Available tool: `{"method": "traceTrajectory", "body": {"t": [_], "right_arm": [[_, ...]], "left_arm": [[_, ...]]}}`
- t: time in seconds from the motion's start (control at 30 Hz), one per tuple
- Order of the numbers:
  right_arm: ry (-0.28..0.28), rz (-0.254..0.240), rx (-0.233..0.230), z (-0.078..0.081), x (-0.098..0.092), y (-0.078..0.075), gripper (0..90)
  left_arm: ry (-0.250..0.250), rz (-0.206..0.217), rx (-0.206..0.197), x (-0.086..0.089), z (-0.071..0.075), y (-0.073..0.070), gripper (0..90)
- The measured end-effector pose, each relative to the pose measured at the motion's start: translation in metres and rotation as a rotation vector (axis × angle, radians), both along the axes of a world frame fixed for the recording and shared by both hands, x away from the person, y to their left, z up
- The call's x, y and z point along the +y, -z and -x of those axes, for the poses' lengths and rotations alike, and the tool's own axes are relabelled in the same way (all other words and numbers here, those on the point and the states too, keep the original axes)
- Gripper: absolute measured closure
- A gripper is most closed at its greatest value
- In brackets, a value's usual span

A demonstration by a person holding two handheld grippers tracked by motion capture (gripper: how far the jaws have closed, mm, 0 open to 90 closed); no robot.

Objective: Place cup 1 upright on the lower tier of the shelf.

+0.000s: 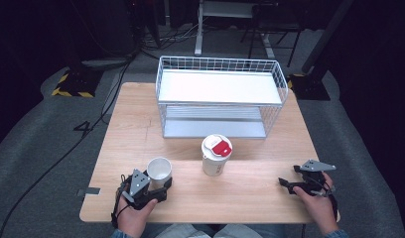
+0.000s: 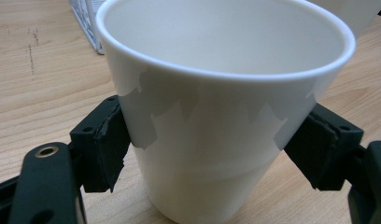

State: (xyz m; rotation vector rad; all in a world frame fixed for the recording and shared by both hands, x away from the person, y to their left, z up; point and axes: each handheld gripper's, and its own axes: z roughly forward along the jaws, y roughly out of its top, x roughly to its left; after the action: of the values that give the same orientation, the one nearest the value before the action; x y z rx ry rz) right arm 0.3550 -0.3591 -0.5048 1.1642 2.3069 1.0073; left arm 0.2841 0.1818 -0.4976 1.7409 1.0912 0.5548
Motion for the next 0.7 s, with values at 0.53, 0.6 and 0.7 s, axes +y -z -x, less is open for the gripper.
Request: {"method": "traceTrajectory", "body": {"t": [0.53,0.6,0.7], "right_arm": [[0.000,0.000,0.000,0.000,0.000,0.000,13.8],[0.000,0.000,0.000,0.000,0.000,0.000,13.8],[0.000,0.001,-0.001,0.000,0.000,0.000,13.8]], "left_arm": [[0.011,-0.026,-0.022,0.000,0.001,-0.004,21.7],[0.011,-0.022,-0.029,0.000,0.002,-0.007,21.7],[0.008,-0.007,-0.024,0.000,0.002,-0.012,21.7]]}}
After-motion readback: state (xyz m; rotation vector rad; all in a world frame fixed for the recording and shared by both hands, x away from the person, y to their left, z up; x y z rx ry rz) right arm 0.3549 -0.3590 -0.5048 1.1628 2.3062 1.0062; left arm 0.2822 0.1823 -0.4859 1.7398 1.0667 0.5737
